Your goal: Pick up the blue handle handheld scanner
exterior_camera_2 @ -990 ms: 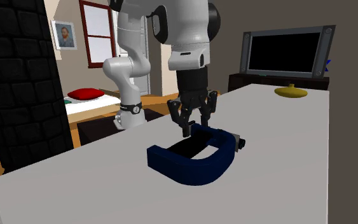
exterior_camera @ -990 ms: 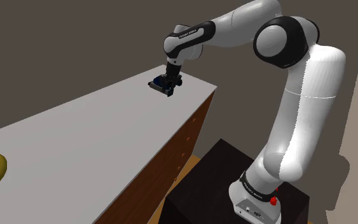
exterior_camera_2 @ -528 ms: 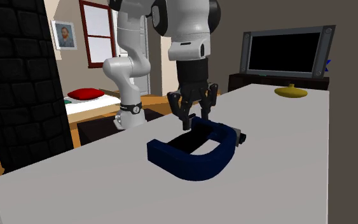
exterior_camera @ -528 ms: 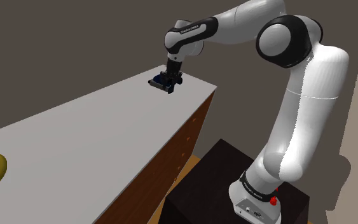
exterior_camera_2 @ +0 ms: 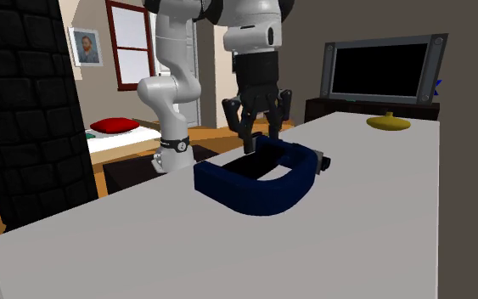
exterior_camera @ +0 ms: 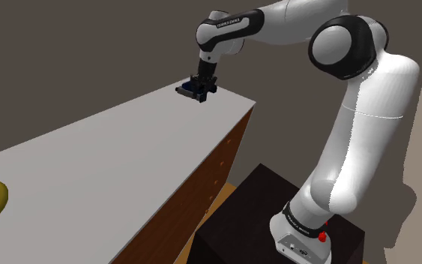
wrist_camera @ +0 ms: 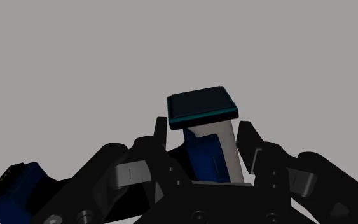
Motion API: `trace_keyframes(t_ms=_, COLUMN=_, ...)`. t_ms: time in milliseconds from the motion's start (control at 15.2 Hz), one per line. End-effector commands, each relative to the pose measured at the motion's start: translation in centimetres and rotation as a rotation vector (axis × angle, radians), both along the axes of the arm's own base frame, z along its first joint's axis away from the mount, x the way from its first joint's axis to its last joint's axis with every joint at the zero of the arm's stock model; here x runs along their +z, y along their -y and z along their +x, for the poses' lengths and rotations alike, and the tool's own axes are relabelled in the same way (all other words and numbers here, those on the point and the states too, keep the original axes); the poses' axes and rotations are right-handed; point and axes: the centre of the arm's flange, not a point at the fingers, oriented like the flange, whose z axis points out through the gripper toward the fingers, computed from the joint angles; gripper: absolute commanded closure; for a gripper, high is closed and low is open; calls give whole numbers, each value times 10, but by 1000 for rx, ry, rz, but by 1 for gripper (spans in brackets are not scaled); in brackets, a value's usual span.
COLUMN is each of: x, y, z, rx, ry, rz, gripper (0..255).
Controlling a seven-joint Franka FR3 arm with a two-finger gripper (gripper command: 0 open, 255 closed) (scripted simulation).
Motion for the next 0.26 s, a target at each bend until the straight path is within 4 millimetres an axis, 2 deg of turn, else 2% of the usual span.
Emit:
trace_keyframes(t_ms=0, x=12, y=0, z=1, rx=0, ry=1, rz=0, gripper=255)
trace_keyframes(t_ms=198, x=18, y=0, z=1, rx=0, ry=1, rz=0, gripper=255)
